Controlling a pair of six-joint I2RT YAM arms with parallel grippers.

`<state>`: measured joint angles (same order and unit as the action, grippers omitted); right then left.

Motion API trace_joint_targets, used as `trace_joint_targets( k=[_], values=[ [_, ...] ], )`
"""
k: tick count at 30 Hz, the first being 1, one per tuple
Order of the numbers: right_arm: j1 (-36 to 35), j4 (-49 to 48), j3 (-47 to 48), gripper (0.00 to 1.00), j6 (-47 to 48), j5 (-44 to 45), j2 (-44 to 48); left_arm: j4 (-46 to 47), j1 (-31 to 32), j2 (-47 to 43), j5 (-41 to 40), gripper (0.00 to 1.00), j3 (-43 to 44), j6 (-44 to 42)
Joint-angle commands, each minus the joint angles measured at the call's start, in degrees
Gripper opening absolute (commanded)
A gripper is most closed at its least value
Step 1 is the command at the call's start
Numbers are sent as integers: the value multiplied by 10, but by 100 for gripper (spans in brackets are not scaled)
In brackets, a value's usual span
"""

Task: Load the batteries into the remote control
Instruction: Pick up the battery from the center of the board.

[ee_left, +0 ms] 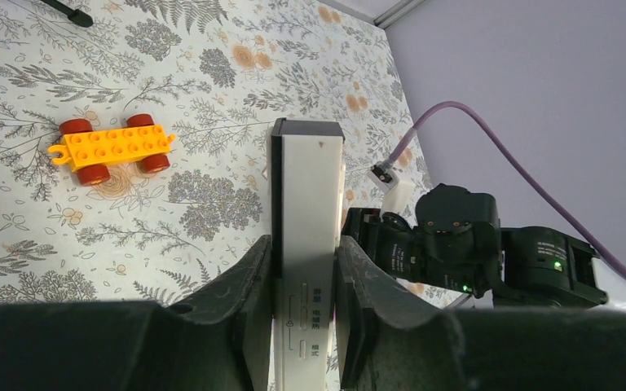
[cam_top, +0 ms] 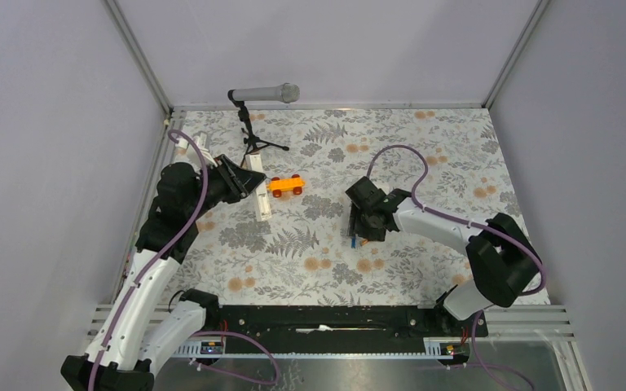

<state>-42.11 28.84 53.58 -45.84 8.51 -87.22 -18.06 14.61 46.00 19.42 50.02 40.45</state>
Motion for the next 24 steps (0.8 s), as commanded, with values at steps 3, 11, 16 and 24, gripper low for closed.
trace_joint_targets(
  k=[3,11,16,24],
  values=[
    [-1,12,34,57,-2,13,-23,31,-3,-15,-6,0,-5,3],
    [3,30,53,43,25,1,-28,43,-3,-53,-4,0,-59,-5],
    [12,60,77,42,33,5,-49,36,-3,-57,-9,0,-71,-14],
    [17,19,83,36,65,-46,-84,25,-3,-66,-10,0,-76,-14]
  ],
)
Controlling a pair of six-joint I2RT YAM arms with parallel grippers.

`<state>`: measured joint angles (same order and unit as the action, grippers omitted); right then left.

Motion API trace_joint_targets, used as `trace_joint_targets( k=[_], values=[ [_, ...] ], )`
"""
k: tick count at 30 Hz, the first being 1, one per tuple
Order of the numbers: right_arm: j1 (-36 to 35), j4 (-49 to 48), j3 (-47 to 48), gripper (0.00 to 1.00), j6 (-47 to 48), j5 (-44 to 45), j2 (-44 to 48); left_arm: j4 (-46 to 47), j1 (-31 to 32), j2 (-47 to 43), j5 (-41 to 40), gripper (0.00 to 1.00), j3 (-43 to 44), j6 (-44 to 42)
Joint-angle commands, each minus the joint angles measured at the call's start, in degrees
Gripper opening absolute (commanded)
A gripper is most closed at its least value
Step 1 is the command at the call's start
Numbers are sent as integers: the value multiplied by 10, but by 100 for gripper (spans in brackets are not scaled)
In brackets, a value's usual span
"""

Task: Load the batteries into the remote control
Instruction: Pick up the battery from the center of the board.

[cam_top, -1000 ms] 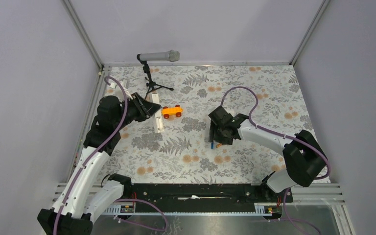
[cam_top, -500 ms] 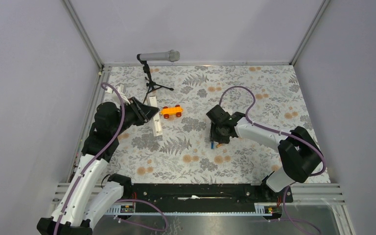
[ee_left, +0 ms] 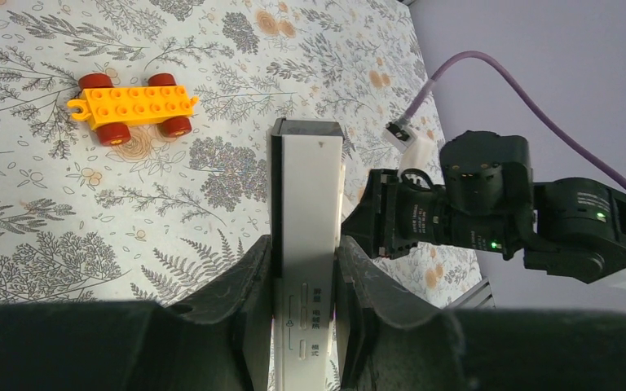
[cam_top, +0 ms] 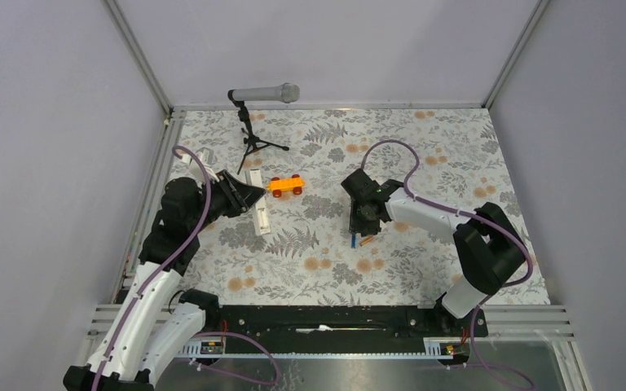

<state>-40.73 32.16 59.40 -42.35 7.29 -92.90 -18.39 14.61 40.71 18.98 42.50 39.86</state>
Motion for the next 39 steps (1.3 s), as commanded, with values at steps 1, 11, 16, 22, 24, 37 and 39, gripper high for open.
trace_joint_targets(
  k=[1,11,16,22,24,37,39],
  values=[
    [2,-17,32,35,37,-42,-36,27,-3,-14,-5,0,-2,-7],
    [-7,51,86,28,42,25,-94,10,-3,-24,-8,0,-6,-10],
    [-10,61,91,30,46,33,-99,6,-3,-24,-7,0,-9,-15],
    [-12,49,72,31,35,3,-102,8,-3,-22,-5,0,-16,-17],
    [-13,44,65,31,34,-6,-103,9,-3,-21,-3,0,-17,-18],
    [-17,40,56,21,34,-19,-127,15,-3,-17,2,0,-13,-19],
    [-19,30,52,11,36,-13,-119,13,-3,-15,2,0,-10,-21]
  ],
)
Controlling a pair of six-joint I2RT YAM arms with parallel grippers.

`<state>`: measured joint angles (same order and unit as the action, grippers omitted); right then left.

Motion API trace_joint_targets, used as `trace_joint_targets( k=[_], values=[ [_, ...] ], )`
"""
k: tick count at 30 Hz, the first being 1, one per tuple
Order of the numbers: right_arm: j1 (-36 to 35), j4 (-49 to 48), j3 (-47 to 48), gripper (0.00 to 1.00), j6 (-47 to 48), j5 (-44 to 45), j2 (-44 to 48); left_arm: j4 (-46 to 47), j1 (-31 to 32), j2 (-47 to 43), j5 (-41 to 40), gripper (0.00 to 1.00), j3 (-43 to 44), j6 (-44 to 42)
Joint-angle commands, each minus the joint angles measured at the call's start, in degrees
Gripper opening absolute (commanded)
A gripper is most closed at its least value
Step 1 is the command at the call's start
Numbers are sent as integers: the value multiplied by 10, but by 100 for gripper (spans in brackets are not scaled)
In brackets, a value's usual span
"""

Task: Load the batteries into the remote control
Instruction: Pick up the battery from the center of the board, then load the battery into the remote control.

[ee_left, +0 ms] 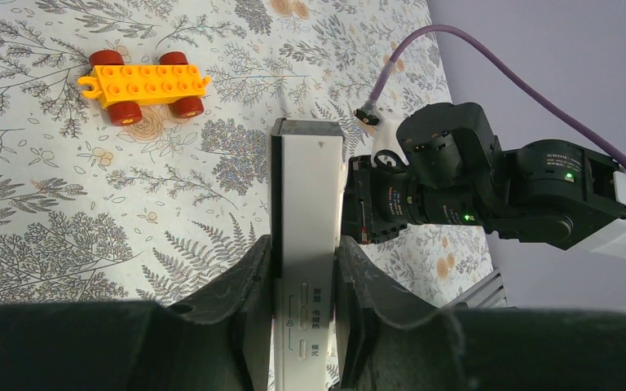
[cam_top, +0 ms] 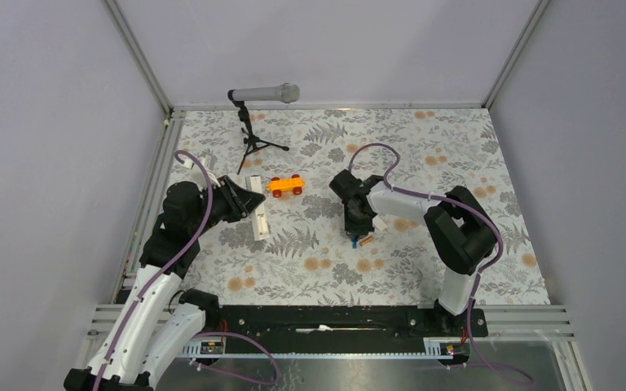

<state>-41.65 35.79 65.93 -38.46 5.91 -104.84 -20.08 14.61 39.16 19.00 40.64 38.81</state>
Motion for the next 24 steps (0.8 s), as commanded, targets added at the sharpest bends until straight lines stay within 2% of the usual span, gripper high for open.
trace_joint_targets(
  k=[1,4,14,24],
  values=[
    [-11,-12,-16,7,-1,3,6,29,-3,1,2,0,11,-11],
    [-12,-53,-37,2,9,8,42,29,-3,4,2,0,16,-14],
    [-13,-237,-144,2,104,-14,231,47,-3,44,13,0,38,-26],
    [-13,-333,-203,4,135,-65,414,164,8,116,104,0,35,7]
  ],
)
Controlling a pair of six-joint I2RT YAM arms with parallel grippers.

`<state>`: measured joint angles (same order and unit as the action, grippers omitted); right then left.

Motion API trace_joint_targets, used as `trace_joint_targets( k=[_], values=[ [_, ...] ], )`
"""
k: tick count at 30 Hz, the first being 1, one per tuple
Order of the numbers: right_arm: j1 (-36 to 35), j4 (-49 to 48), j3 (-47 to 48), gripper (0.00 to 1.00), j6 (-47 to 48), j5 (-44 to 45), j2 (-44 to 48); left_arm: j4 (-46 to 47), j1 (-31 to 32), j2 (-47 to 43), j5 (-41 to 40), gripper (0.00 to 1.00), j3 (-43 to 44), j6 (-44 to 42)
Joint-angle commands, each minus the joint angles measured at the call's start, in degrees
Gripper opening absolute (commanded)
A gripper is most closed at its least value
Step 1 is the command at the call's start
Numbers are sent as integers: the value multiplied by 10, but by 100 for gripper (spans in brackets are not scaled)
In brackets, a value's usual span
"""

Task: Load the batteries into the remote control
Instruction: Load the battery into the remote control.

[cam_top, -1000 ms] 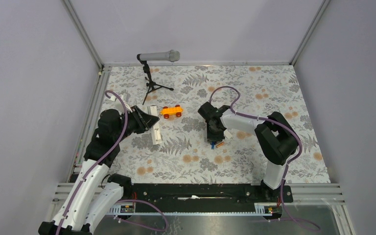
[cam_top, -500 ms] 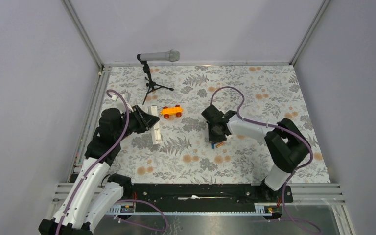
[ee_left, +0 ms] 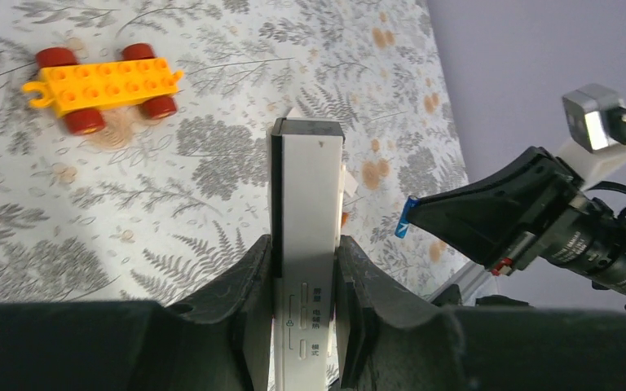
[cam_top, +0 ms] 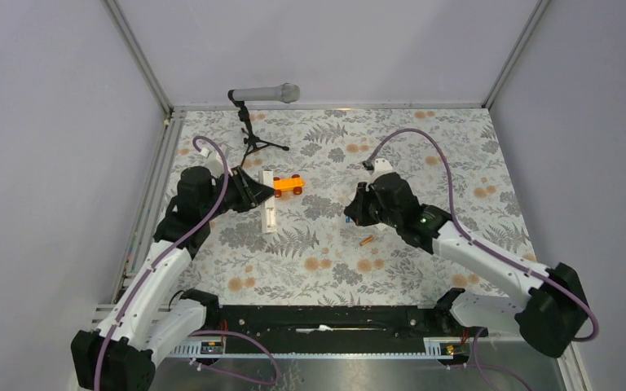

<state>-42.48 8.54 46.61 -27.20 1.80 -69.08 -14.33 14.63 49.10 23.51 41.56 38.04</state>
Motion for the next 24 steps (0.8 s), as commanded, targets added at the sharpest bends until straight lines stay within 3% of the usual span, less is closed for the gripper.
trace_joint_targets(
  k=[1,14,24],
  values=[
    [-5,-65,-10,4,25,-34,71,124,15,23,65,0,26,16],
    [-5,-148,-1,7,92,-92,152,257,56,124,95,0,68,82],
    [-5,-190,-8,8,159,-108,171,306,68,173,102,0,94,115]
  ],
)
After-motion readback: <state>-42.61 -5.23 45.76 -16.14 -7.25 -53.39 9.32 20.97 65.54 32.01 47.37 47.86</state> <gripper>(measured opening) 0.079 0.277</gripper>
